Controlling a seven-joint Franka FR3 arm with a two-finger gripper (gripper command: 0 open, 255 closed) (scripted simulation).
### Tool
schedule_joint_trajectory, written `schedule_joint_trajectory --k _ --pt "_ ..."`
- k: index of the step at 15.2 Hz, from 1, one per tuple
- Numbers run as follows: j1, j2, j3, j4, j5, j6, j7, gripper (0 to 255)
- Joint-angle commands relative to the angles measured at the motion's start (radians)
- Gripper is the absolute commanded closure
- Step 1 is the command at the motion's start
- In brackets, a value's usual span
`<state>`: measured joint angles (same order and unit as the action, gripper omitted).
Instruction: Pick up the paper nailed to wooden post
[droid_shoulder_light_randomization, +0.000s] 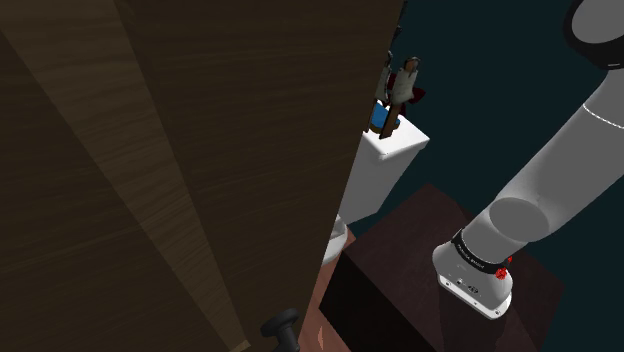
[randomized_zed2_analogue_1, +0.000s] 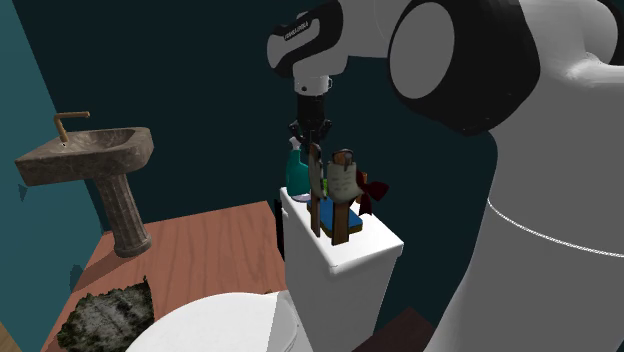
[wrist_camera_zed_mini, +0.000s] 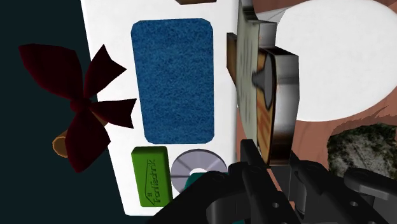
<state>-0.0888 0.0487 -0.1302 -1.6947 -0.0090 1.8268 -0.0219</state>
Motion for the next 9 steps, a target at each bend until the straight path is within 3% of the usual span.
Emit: schedule_joint_trajectory --k 1,9 --pt "0.000 0.000 0.000 -0.001 -0.001 0.000 0.000 255" --pt "-0.001 0.011 -0.001 0.109 0.001 -0.098 -0.001 255"
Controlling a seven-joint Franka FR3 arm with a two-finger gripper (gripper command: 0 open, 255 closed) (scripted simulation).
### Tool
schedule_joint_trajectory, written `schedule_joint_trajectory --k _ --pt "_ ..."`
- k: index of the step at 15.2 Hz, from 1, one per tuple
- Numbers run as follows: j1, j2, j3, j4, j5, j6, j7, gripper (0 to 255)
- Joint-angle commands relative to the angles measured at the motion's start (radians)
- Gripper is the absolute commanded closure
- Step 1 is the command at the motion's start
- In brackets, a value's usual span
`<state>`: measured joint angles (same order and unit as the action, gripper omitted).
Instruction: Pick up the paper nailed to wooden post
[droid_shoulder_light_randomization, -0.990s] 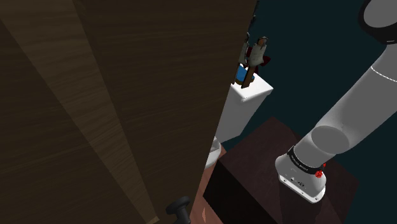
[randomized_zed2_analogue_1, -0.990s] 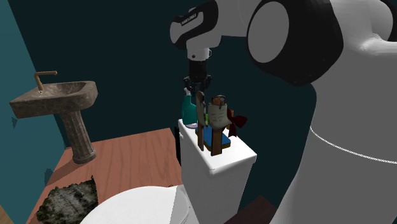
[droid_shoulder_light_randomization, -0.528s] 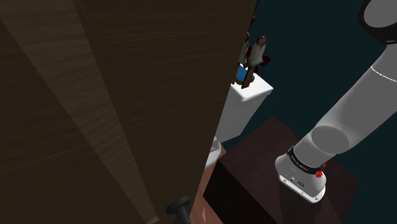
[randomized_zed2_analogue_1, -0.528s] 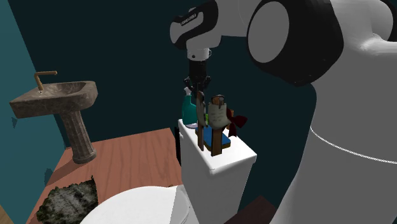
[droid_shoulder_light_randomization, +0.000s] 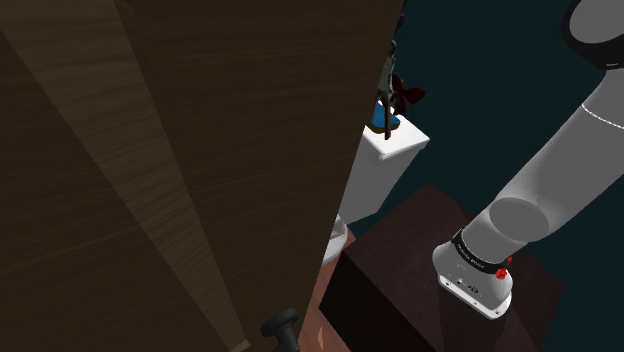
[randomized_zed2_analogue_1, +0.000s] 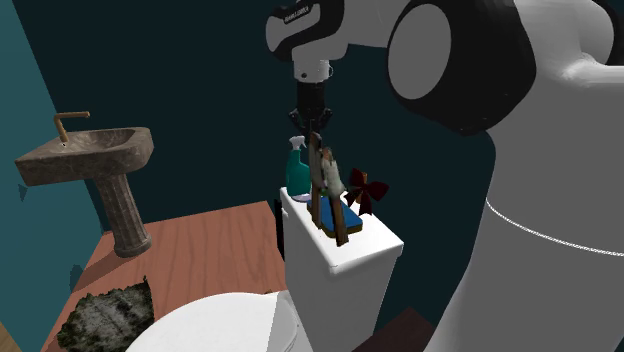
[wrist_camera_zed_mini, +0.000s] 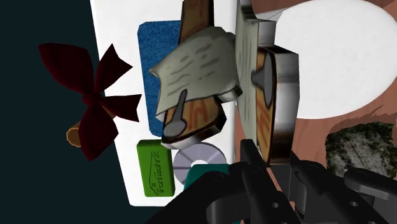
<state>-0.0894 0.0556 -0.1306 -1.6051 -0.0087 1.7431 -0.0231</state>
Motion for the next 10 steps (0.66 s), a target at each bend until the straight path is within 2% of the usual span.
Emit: schedule_joint_trajectory --k 1,8,10 --pt "0.000 0.007 0.000 0.036 0.001 -0.029 -0.001 255" --pt "-0.002 0.034 -0.001 0.166 0.005 -0.132 -0.004 255" --pt "-0.002 0.034 -0.001 0.169 0.005 -0.135 -0.004 255"
